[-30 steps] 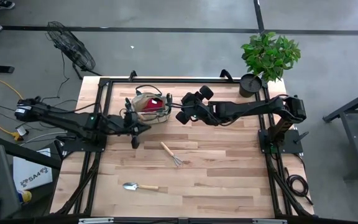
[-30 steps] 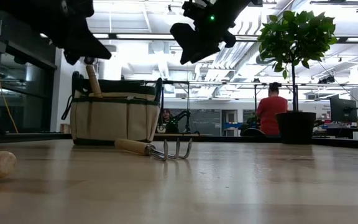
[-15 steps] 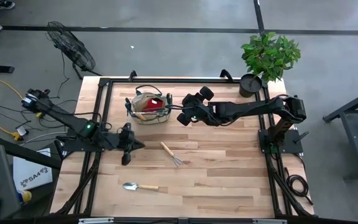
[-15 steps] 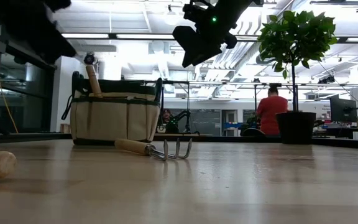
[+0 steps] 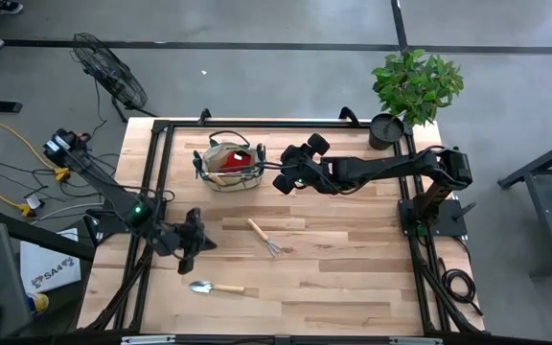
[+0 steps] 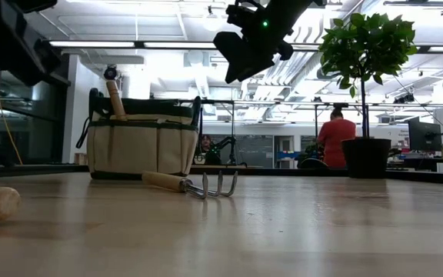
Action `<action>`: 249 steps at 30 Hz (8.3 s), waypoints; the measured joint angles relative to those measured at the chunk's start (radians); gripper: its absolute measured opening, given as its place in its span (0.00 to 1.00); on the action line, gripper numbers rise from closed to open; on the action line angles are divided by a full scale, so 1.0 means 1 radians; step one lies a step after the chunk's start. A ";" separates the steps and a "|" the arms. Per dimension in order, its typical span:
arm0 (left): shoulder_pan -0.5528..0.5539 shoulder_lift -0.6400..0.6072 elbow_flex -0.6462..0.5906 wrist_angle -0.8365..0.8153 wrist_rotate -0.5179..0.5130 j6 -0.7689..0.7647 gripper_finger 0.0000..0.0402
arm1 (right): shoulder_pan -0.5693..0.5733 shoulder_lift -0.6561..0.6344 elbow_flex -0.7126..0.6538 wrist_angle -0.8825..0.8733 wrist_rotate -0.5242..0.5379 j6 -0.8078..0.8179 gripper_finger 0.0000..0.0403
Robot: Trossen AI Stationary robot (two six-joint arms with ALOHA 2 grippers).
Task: Pick & Place Garden tools in Gardening bag
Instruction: Put the brown trowel into the gardening bag
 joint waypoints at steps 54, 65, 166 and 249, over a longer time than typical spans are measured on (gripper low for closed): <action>-0.037 0.384 0.203 -0.062 0.450 -0.067 0.49 | 0.002 0.000 0.000 -0.023 -0.052 0.026 0.44; -0.039 0.542 0.203 0.031 0.482 -0.046 0.46 | 0.002 0.000 0.000 -0.047 -0.053 0.052 0.44; 0.275 0.558 0.370 -0.391 -1.141 -0.929 0.11 | 0.012 0.000 0.000 -0.045 -0.086 0.070 0.44; 0.483 0.750 0.370 -0.311 -1.061 -0.788 0.11 | -0.002 0.000 0.000 -0.023 -0.102 0.092 0.44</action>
